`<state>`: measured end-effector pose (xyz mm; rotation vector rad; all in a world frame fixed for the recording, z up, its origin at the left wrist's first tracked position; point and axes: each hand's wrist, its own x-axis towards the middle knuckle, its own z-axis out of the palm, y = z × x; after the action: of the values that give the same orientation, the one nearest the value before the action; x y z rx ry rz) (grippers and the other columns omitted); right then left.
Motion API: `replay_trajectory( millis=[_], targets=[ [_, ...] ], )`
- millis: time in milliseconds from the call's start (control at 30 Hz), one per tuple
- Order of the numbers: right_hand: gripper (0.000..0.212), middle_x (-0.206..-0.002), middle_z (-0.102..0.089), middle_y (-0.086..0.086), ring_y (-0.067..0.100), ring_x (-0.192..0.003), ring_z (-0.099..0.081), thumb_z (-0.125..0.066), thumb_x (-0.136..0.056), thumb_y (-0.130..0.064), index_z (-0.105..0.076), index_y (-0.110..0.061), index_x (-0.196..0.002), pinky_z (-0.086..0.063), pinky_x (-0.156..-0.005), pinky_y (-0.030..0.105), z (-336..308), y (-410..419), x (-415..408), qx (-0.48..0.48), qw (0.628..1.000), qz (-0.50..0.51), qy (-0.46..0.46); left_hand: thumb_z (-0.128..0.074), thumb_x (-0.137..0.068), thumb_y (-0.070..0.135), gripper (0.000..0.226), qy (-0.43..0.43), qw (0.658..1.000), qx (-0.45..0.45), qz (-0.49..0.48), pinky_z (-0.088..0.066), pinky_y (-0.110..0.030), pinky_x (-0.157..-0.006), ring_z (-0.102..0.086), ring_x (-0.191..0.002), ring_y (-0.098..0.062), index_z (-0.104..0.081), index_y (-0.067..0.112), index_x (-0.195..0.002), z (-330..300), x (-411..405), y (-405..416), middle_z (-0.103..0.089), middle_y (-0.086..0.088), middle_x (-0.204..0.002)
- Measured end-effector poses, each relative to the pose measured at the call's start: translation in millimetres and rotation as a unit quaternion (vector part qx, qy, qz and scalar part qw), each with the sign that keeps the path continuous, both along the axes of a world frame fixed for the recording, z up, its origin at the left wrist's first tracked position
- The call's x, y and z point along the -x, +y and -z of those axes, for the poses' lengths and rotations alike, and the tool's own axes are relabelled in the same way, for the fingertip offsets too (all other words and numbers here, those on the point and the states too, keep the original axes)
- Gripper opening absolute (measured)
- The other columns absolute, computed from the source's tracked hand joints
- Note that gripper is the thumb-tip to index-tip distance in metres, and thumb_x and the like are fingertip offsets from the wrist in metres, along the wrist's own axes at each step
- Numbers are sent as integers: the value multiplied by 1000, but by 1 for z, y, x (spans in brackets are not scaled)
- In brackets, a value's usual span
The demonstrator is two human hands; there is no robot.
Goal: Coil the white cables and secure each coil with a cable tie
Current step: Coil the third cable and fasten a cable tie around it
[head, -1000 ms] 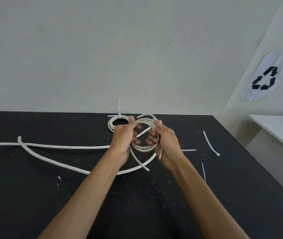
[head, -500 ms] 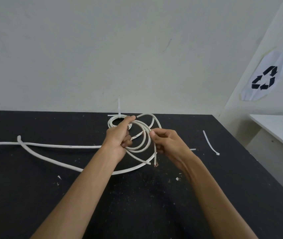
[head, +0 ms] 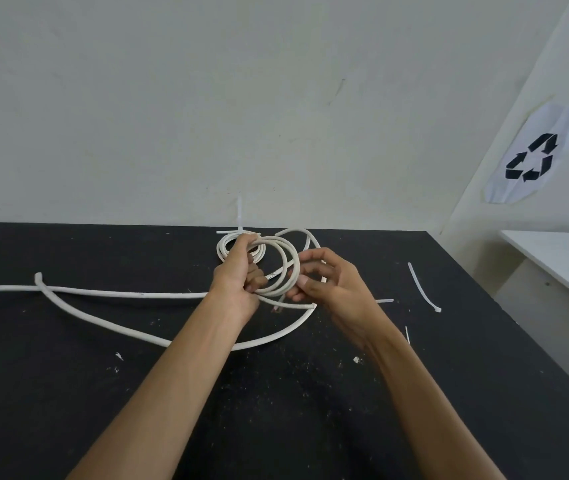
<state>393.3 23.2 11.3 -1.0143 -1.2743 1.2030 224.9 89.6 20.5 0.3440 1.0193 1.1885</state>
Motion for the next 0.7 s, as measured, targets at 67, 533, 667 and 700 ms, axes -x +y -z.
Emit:
replay_trajectory(
  millis=[67, 533, 667, 700],
  targets=[
    [35, -106, -74, 15, 30, -87, -73, -59, -98, 18, -60, -2, -127, -60, -84, 35, 2, -1, -1, 1, 999, -13, 49, -74, -93, 28, 35, -11, 1000, 5, -25, -19, -21, -34, -18, -39, -10, -48, 17, -72, 2, 0, 1, -22, 5, -55],
    [52, -124, -70, 16, 28, -112, -66, -80, -84, 3, -66, -5, -133, -55, -107, 44, 8, -5, 4, -22, 996, -62, 68, -58, -101, 26, 39, -118, 990, 42, -57, -34, -15, -32, -17, -29, -9, -37, 18, -69, -3, -2, -10, -19, 4, -44],
    [26, -107, -72, 19, 33, -101, -70, -81, -90, -1, -67, 2, -111, -57, -101, 52, 14, -5, 14, -39, 996, -3, 76, -60, -100, 24, 42, -137, 987, 51, -62, -35, -14, -34, -18, -29, -10, -32, 17, -68, -3, -6, -12, -19, 2, -44],
    [20, -103, -73, 20, 33, -96, -71, -79, -93, -3, -67, 4, -107, -59, -96, 52, 15, -5, 16, -43, 996, 9, 76, -61, -100, 24, 42, -140, 987, 50, -62, -34, -14, -35, -18, -30, -10, -33, 17, -69, -1, -7, -11, -19, 2, -45]
  ],
)
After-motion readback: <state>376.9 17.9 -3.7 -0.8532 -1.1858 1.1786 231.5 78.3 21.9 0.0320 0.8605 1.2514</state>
